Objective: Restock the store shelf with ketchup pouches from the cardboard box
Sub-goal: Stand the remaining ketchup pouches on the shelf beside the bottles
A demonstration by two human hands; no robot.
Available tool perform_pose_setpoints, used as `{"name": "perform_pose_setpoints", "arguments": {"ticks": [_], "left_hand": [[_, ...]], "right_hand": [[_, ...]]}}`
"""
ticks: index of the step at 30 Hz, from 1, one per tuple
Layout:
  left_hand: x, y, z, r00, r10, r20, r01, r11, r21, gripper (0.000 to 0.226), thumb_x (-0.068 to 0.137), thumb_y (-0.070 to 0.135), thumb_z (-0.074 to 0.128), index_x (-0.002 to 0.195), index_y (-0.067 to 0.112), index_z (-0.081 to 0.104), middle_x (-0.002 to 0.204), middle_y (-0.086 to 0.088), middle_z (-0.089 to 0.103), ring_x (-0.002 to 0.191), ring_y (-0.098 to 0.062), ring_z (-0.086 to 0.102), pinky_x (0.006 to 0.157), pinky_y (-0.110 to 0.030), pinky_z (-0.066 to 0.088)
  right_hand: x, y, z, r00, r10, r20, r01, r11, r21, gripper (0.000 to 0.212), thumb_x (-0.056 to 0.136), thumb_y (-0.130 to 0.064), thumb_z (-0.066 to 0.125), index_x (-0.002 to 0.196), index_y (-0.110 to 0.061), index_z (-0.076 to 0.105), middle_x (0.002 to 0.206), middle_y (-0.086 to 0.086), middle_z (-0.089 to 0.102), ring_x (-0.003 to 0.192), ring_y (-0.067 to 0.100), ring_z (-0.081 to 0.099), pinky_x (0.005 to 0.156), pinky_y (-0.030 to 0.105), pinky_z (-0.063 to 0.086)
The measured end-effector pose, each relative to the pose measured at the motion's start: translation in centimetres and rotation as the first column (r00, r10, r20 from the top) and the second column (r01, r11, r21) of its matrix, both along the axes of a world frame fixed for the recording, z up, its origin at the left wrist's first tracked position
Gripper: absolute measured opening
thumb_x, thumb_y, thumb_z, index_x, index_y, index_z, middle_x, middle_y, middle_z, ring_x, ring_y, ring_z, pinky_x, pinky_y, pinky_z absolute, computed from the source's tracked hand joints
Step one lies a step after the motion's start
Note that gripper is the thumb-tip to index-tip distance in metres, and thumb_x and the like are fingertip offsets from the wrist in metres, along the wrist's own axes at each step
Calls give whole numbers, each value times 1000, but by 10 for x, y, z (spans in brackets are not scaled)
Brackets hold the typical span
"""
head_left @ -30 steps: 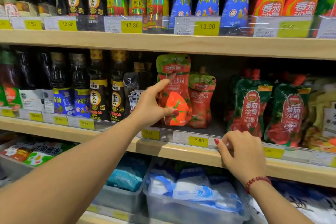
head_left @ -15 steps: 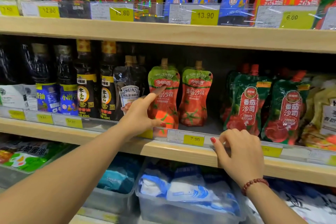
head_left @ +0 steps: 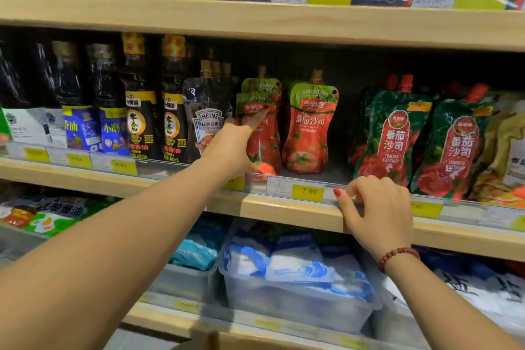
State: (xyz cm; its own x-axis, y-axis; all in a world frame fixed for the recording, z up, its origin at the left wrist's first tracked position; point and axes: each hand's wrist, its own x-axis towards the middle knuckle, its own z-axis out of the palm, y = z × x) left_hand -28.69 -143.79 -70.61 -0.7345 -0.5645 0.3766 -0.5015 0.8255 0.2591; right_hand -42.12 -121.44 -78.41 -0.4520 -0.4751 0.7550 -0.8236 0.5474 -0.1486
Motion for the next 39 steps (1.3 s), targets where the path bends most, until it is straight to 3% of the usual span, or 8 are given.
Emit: {"name": "perform_pose_setpoints", "arguments": {"ticks": [4, 9, 18, 20, 21, 23, 25, 39], "left_hand": [[-1, 3, 1, 999, 34, 43, -32, 999, -43, 82, 62, 38, 84, 130, 17, 44, 111, -13, 50, 94, -29, 58, 83, -41, 54], [-5, 11, 3, 995, 65, 71, -54, 988, -141, 49, 75, 29, 73, 116, 12, 54, 101, -15, 50, 90, -33, 59, 74, -39, 52], [-10, 9, 6, 989, 84, 120, -74, 994, -83, 49, 70, 17, 77, 113, 9, 56, 101, -13, 51, 90, -30, 60, 67, -31, 48], [-14, 5, 6, 987, 86, 136, -69, 990, -124, 73, 71, 13, 73, 136, 14, 40, 104, -15, 49, 86, -30, 58, 66, -31, 49], [-16, 2, 5, 986, 79, 146, -61, 990, -125, 93, 72, 13, 73, 147, 24, 18, 114, -19, 45, 88, -31, 58, 70, -34, 51], [-19, -1, 4, 987, 75, 144, -60, 993, -104, 120, 73, 18, 75, 141, 45, -21, 141, -29, 21, 103, -36, 57, 84, -40, 53], [-22, -3, 4, 988, 74, 136, -60, 993, -100, 131, 70, 20, 79, 129, 52, -33, 149, -32, -1, 113, -39, 53, 89, -42, 51], [-23, -10, 0, 993, 24, 112, -12, 994, -104, 140, 60, 22, 87, 140, 40, -26, 143, -33, 15, 110, -43, 54, 86, -42, 50]], "right_hand": [[1, 0, 1, 1000, -1, -1, 1, 1000, -2, 22, 84, -41, 57, 68, -30, 47, 60, -13, 42, 60, 11, 38, 65, 29, 25], [1, 2, 1, 1000, 12, -14, -12, 1000, -11, 22, 82, -39, 60, 67, -30, 47, 59, -13, 43, 59, 12, 39, 64, 29, 24], [2, 2, 3, 1000, 12, -7, -12, 1000, 5, 23, 81, -37, 63, 66, -31, 47, 58, -14, 42, 57, 10, 39, 62, 29, 23], [3, 2, 4, 1000, 14, -2, -14, 1000, 4, 23, 80, -37, 64, 66, -31, 47, 58, -14, 42, 58, 10, 39, 62, 29, 23], [3, 2, 4, 1000, 15, 0, -15, 1000, 3, 23, 80, -37, 64, 66, -30, 47, 58, -14, 42, 58, 10, 39, 62, 28, 23], [3, 1, 4, 1000, 12, 2, -12, 1000, 1, 23, 80, -39, 63, 66, -31, 47, 58, -14, 42, 58, 9, 39, 62, 29, 23], [2, 1, 4, 1000, 8, 2, -8, 1000, -3, 22, 80, -39, 62, 66, -31, 46, 58, -14, 42, 58, 9, 39, 62, 29, 24], [3, 0, 2, 1000, 0, 18, 1, 1000, -7, 22, 80, -38, 63, 67, -31, 47, 58, -14, 43, 59, 11, 41, 64, 30, 25]]}}
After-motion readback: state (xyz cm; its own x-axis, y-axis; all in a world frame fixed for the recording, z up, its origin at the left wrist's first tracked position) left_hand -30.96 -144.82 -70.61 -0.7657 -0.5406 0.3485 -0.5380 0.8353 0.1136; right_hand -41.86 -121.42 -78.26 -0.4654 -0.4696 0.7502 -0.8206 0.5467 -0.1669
